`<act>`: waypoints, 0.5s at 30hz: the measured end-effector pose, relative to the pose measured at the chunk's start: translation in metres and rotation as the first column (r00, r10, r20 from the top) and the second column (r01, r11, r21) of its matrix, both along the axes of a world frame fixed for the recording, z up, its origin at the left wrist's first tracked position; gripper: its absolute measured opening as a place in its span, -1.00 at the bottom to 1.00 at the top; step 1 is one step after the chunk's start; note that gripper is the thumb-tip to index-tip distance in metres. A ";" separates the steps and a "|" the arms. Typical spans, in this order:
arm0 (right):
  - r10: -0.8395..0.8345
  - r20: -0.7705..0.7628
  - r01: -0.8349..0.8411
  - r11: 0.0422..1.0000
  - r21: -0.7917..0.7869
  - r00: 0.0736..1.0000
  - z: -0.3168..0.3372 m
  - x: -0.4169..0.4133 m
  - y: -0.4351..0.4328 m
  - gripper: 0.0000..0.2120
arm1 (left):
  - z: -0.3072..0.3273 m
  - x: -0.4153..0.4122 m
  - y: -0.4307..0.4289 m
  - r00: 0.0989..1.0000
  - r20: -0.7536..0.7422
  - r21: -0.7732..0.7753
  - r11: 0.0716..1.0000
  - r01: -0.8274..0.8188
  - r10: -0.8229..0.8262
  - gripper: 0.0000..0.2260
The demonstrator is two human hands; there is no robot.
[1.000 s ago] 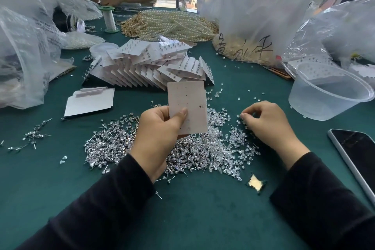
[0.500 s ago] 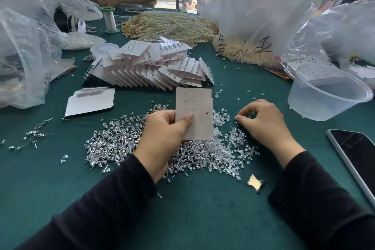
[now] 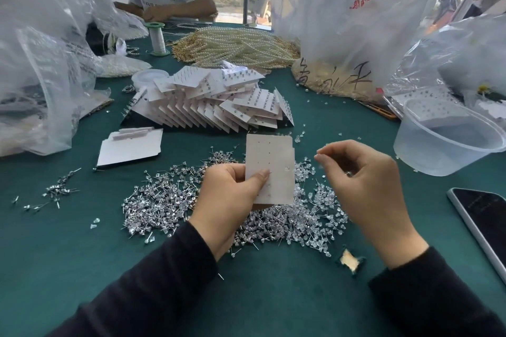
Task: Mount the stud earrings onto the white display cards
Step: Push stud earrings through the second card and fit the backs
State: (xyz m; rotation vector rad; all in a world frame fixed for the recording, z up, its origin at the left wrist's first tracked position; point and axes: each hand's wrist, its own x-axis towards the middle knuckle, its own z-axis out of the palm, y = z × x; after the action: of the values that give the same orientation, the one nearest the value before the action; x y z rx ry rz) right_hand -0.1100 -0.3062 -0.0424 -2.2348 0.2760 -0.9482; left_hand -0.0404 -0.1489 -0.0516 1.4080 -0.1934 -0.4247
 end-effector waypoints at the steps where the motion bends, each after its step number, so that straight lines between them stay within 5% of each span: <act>1: -0.030 0.014 0.031 0.994 -0.100 0.999 -0.001 0.001 0.002 -0.94 | 0.000 0.000 0.000 1.000 0.003 0.005 1.000 0.000 0.000 -0.91; 4: -0.160 -0.042 0.146 0.959 -0.245 0.986 -0.003 0.003 -0.003 -0.94 | -0.001 0.000 0.000 1.000 0.002 0.015 1.000 0.003 -0.003 -0.91; 7: -0.207 -0.090 0.190 0.967 -0.170 0.974 -0.003 0.002 -0.011 -0.93 | -0.002 -0.001 0.000 1.000 0.001 0.019 1.000 0.010 -0.010 -0.90; 12: 0.178 0.134 -0.169 0.982 -0.079 0.975 -0.004 0.000 0.027 -0.98 | -0.001 -0.004 -0.002 0.999 0.033 0.050 0.999 -0.011 0.009 -0.89; 15: 0.215 0.111 -0.201 0.971 -0.127 0.970 -0.010 0.004 0.042 -0.97 | 0.001 -0.006 -0.003 0.998 0.058 0.062 0.998 -0.017 0.013 -0.85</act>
State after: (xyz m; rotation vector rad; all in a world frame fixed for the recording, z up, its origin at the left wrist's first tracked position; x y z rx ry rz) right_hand -0.1056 -0.2645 -0.0526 -2.2441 -0.0710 -1.0049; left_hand -0.0464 -0.1522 -0.0508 1.4836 -0.2173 -0.3810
